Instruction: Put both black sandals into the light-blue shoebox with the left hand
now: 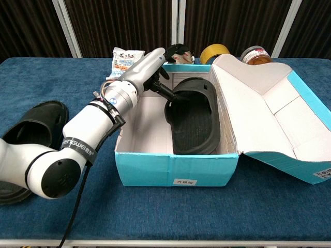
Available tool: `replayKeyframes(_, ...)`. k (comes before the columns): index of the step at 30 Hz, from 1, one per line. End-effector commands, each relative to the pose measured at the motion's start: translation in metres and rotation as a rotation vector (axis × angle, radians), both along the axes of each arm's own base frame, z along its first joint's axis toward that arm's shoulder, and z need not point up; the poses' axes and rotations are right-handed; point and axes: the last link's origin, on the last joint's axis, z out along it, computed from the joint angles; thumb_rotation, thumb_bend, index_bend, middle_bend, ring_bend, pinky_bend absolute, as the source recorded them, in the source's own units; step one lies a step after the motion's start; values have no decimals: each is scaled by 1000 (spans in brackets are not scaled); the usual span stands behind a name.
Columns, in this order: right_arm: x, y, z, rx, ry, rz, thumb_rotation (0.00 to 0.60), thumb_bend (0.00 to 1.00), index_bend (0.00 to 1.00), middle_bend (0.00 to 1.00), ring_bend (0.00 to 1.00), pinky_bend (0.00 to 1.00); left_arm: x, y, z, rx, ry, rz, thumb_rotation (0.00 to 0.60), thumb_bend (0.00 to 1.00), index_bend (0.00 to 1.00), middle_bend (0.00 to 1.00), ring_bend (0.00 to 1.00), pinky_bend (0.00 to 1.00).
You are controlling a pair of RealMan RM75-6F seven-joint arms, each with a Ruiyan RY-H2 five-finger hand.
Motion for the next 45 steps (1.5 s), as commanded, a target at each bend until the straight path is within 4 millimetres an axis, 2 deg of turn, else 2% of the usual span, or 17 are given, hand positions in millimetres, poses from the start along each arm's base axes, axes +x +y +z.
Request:
replayKeyframes(1,0,1,0,-1,-2,4,600,26,0,0,0,0,3,1,8,72,108,-57,600,1,52,0,0,135)
replayKeyframes(12,-1,1,0,3,-7,24,600,28,0,0,0,0,8,-14,40,103,384,-135,600,1,50,0,0,95)
replayKeyframes(23,-1,1,0,7,-8,36,600,30,0,0,0,0,25,-58,61,-58,410,-214,600,0,50,0,0,53)
replayKeyframes(27,-2,1,-1,9,-11,31,600,31,0,0,0,0,26,-69,53,-85,443,-250,600,0,50,0,0,52)
replayKeyframes(32,-2,2,0,6,-8,29,600,30,0,0,0,0,24,-69,36,-62,528,-273,600,0,50,0,0,51)
replayKeyframes(45,-2,5,1,-1,-11,25,600,31,0,0,0,0,24,-75,11,-99,501,-249,600,0,50,0,0,48)
